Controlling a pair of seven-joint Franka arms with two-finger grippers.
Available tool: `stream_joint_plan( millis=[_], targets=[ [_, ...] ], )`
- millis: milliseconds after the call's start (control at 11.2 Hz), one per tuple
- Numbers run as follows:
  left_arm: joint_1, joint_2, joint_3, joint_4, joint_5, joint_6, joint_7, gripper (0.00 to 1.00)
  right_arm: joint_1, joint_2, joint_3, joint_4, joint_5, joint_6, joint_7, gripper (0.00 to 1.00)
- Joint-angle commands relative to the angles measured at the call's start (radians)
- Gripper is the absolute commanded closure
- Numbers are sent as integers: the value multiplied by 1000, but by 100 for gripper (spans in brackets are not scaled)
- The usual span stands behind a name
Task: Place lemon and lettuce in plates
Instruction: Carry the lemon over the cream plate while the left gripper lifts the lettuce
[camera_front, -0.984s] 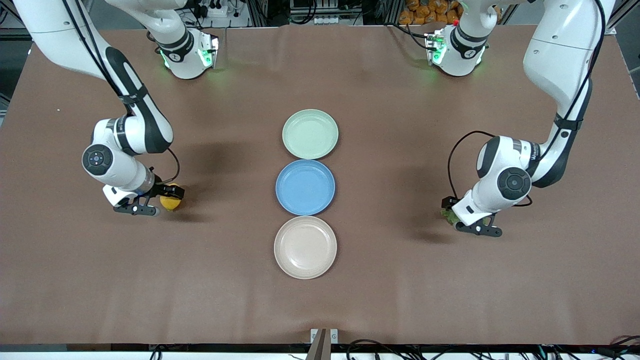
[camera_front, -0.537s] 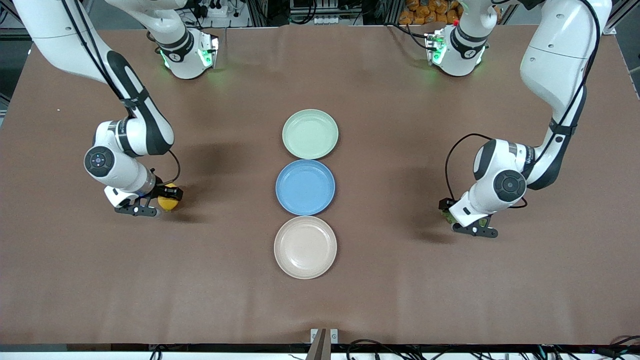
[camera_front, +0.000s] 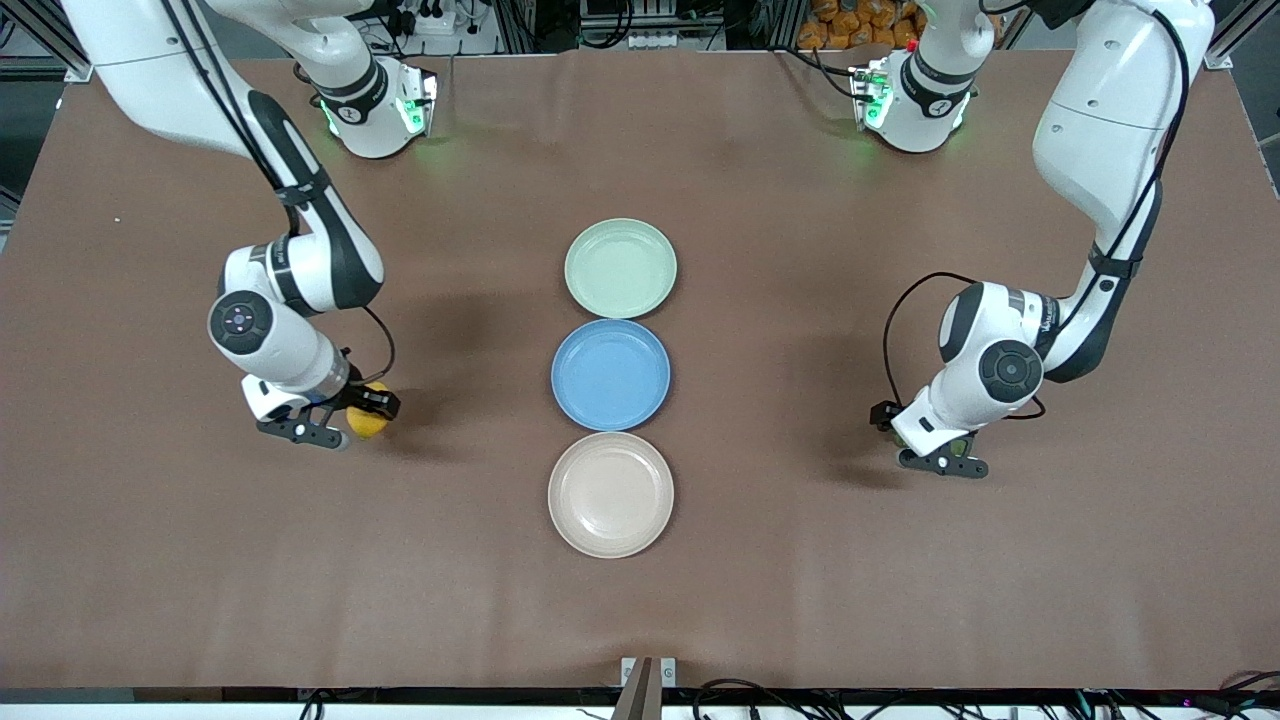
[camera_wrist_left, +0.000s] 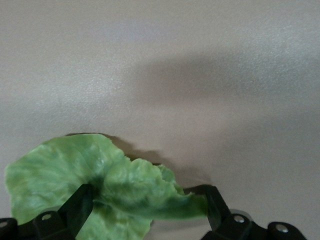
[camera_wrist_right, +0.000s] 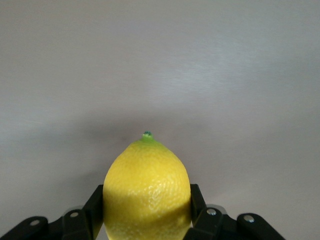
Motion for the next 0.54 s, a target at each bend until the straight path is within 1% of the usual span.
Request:
stream_joint_plan(
  millis=[0,89,268,358,447],
  targets=[
    [7,13,-1,5,33,36,-41,100,41,16,40,123,-2,-78,165,100],
    [5,13,1,5,33,36,-41,100,59,25,55,162,21,-95,219,100],
    [4,10,-1,5,33,36,-43,100,134,61,58,258,193,-98,256,100],
    [4,6,-1,5,33,34,-48,100,167,92,58,315,240,-105,302,100],
    [-1,0,-1,5,33,30,-67,100,200,130,58,379,243,-105,368,100]
  ],
)
